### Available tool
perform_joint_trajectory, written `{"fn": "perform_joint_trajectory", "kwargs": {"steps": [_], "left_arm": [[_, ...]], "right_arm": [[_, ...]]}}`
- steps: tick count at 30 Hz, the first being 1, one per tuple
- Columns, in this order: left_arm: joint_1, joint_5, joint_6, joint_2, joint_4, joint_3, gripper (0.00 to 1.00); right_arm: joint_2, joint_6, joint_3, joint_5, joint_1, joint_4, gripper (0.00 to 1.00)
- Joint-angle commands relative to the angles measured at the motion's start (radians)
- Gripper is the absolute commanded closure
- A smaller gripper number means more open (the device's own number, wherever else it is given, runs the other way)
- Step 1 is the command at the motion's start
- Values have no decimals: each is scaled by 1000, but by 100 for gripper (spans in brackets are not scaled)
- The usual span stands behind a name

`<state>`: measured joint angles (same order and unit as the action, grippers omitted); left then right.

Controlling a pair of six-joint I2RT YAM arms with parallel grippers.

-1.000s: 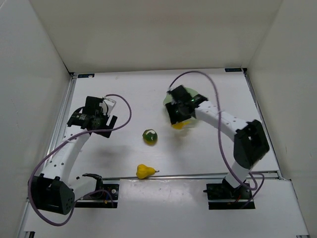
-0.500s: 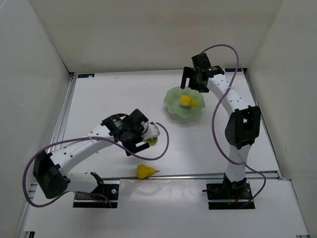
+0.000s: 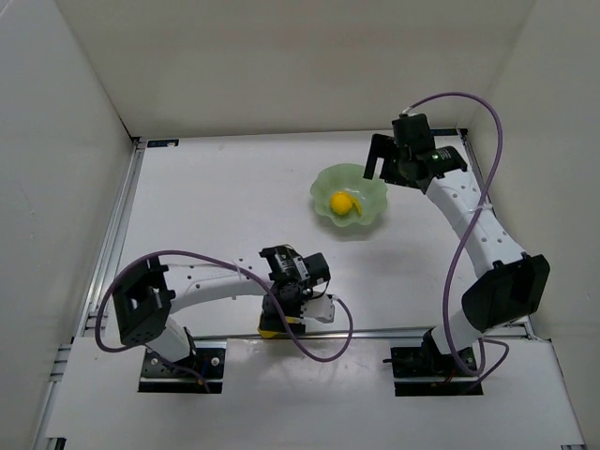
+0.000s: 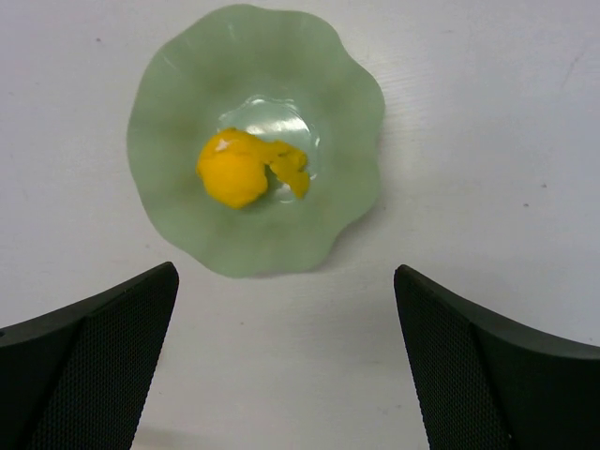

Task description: Place and organize the fake fruits in the fruit bowl

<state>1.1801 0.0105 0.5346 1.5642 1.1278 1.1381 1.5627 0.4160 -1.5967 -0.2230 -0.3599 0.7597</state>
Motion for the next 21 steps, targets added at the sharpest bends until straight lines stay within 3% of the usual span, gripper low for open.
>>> {"fn": "perform_joint_trajectory", "kwargs": {"steps": [1,6,12,14,15,16,21], "left_arm": [[4,71,79,19,30,29,0],[4,154,111,80,47,52,0],[4,85,10,89,-106,-35,2],[4,57,-13,114,-132,-35,9],[4,46,-22,123,-132,-44,17],[4,46,-33,123,-132,-44,33],[-6,46,-33,114,-111,-66,63]], "right_arm": [[-16,-8,67,-44,4,-5,0],[-36,-8,95,-93,13,16,0],[-81,-8,173,-113,13,16,0],[-93,3,191,-113,13,7,0],[-116,3,201,-113,22,7,0],[-116,3,210,-113,22,7,0],[-153,12,234,-102,44,-11,0]]}}
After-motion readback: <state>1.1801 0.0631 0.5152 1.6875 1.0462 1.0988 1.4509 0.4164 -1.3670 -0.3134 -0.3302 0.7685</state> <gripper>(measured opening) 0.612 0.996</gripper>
